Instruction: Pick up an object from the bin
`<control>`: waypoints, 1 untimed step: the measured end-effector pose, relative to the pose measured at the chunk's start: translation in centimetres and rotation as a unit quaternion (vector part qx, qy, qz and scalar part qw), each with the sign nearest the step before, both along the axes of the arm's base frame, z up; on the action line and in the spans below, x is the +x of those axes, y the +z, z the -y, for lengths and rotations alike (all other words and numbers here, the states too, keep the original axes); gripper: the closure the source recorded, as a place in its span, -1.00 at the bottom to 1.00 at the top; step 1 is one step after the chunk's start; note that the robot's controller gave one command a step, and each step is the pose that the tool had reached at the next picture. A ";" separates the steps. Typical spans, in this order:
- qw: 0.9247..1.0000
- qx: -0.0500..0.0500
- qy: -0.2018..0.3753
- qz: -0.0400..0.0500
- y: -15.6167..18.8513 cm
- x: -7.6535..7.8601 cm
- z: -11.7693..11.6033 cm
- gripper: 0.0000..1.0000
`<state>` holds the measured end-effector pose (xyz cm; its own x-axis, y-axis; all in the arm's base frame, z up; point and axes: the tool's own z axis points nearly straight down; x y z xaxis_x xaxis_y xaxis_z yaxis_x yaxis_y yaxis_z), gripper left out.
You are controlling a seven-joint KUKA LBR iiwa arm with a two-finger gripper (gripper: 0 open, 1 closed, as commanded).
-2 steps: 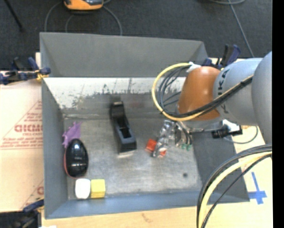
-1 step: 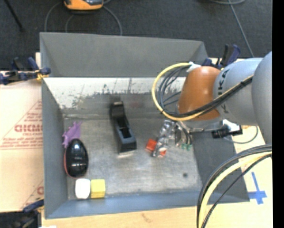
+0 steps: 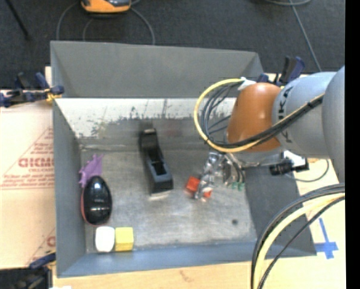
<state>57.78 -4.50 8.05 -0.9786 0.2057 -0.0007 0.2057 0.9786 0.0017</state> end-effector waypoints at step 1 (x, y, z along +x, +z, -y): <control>1.000 0.000 0.000 -0.002 2.1 0.0 0.0 1.00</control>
Offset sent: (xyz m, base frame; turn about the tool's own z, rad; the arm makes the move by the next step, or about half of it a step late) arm 0.0000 0.0000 0.0234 0.0000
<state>57.73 -4.51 10.12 -0.9787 0.2053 0.0034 0.2053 0.9787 0.0013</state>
